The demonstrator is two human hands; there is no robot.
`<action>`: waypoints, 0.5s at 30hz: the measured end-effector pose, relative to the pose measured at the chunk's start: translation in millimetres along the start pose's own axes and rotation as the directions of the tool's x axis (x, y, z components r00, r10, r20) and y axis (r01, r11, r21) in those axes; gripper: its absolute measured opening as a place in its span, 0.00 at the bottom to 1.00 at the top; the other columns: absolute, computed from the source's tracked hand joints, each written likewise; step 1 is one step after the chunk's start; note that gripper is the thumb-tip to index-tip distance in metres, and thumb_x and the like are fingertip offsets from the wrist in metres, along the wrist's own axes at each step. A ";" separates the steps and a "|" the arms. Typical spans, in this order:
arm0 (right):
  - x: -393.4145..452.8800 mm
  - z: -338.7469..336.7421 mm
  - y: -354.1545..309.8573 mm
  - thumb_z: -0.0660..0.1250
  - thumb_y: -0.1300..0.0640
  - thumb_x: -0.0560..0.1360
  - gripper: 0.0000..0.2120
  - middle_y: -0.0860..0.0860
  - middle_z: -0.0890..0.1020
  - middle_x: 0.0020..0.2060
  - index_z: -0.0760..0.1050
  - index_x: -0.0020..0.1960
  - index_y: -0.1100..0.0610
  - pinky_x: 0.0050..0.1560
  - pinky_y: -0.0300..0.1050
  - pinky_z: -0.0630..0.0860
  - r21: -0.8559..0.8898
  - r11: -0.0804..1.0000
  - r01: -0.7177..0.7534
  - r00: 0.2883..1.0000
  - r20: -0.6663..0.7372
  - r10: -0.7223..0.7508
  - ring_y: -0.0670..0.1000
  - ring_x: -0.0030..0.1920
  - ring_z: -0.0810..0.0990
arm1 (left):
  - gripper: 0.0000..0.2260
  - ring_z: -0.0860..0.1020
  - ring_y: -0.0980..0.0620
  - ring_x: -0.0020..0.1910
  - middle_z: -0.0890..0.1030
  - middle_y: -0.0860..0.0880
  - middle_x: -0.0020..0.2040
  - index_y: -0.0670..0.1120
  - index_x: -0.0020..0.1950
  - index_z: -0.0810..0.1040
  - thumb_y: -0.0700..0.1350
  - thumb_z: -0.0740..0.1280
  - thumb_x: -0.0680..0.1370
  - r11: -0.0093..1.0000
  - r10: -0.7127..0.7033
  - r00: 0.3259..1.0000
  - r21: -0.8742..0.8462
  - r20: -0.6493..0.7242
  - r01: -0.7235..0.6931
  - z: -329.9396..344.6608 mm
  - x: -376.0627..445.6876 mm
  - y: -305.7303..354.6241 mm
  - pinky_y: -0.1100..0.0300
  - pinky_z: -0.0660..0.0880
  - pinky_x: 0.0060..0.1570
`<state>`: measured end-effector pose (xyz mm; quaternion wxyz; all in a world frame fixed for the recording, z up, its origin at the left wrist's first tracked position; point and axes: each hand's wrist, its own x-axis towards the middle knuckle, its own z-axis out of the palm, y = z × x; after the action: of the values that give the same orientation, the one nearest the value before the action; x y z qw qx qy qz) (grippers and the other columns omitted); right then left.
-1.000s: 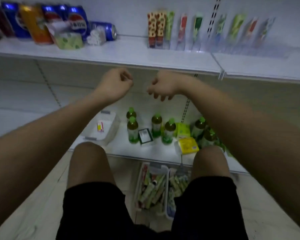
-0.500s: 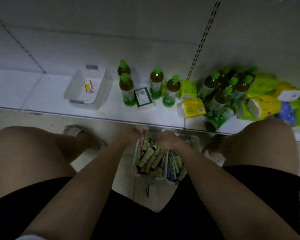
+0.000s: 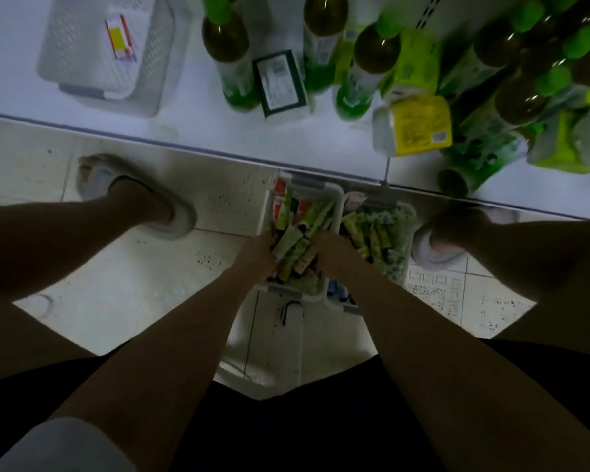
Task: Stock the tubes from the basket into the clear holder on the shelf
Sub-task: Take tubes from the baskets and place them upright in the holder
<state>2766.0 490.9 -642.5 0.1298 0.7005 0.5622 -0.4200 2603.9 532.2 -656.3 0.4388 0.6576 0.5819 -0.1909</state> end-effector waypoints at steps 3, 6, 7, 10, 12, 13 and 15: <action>1.7 8.3 -0.8 0.62 0.65 0.78 0.08 0.57 0.79 0.54 0.75 0.55 0.60 0.50 0.50 0.77 -0.263 0.963 0.064 0.998 0.010 -0.064 0.57 0.53 0.79 | 0.19 0.77 0.44 0.59 0.77 0.43 0.61 0.43 0.68 0.71 0.50 0.63 0.80 0.994 0.006 0.999 -0.112 0.041 -0.001 15.6 11.7 2.6 0.54 0.75 0.58; -1.5 17.9 2.5 0.62 0.61 0.78 0.10 0.54 0.75 0.58 0.75 0.58 0.57 0.59 0.52 0.73 -0.449 0.890 0.084 0.993 -0.039 -0.113 0.55 0.60 0.74 | 0.17 0.74 0.48 0.59 0.75 0.46 0.63 0.44 0.69 0.70 0.49 0.60 0.82 0.935 -0.040 0.999 -0.352 0.003 0.038 30.2 14.4 8.3 0.60 0.75 0.55; -3.2 20.5 3.5 0.61 0.60 0.78 0.12 0.54 0.74 0.60 0.74 0.61 0.57 0.62 0.53 0.71 -0.483 0.871 0.088 0.991 -0.042 -0.123 0.55 0.62 0.73 | 0.16 0.74 0.46 0.60 0.75 0.43 0.64 0.43 0.68 0.71 0.48 0.60 0.82 0.934 -0.065 0.998 -0.353 -0.014 0.056 35.2 15.3 10.0 0.56 0.75 0.58; -5.1 24.0 6.3 0.60 0.60 0.79 0.16 0.54 0.72 0.64 0.71 0.66 0.57 0.65 0.54 0.68 -0.544 0.832 0.107 0.984 -0.064 -0.168 0.55 0.66 0.70 | 0.17 0.75 0.42 0.59 0.76 0.39 0.62 0.42 0.65 0.73 0.50 0.56 0.82 0.936 -0.189 0.980 -0.312 -0.061 0.161 43.6 12.8 12.5 0.48 0.74 0.60; -2.9 21.6 6.5 0.61 0.59 0.79 0.15 0.54 0.73 0.63 0.71 0.65 0.57 0.64 0.54 0.69 -0.550 0.829 0.102 0.982 -0.079 -0.173 0.56 0.66 0.69 | 0.18 0.74 0.42 0.62 0.76 0.41 0.63 0.42 0.67 0.72 0.52 0.59 0.82 0.954 -0.134 0.990 -0.278 -0.046 0.116 39.8 9.0 12.1 0.49 0.73 0.62; -0.9 20.3 6.3 0.60 0.58 0.79 0.14 0.53 0.74 0.62 0.72 0.64 0.56 0.63 0.53 0.69 -0.560 0.823 0.094 0.982 -0.085 -0.169 0.56 0.65 0.69 | 0.19 0.74 0.43 0.63 0.76 0.43 0.64 0.43 0.68 0.72 0.51 0.63 0.80 0.960 -0.083 0.996 -0.271 -0.024 0.073 35.3 6.8 11.4 0.49 0.73 0.62; 4.0 18.6 3.6 0.60 0.59 0.79 0.12 0.53 0.76 0.59 0.74 0.61 0.56 0.61 0.52 0.71 -0.581 0.811 0.076 0.986 -0.080 -0.149 0.56 0.63 0.70 | 0.21 0.74 0.43 0.63 0.77 0.44 0.63 0.45 0.69 0.72 0.47 0.69 0.76 0.917 -0.024 1.000 -0.397 0.019 0.030 21.0 2.0 7.9 0.49 0.73 0.62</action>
<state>2761.1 480.2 -657.9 0.2755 0.6183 0.7100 -0.1941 2617.3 517.2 -666.4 0.5644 0.5454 0.6146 -0.0793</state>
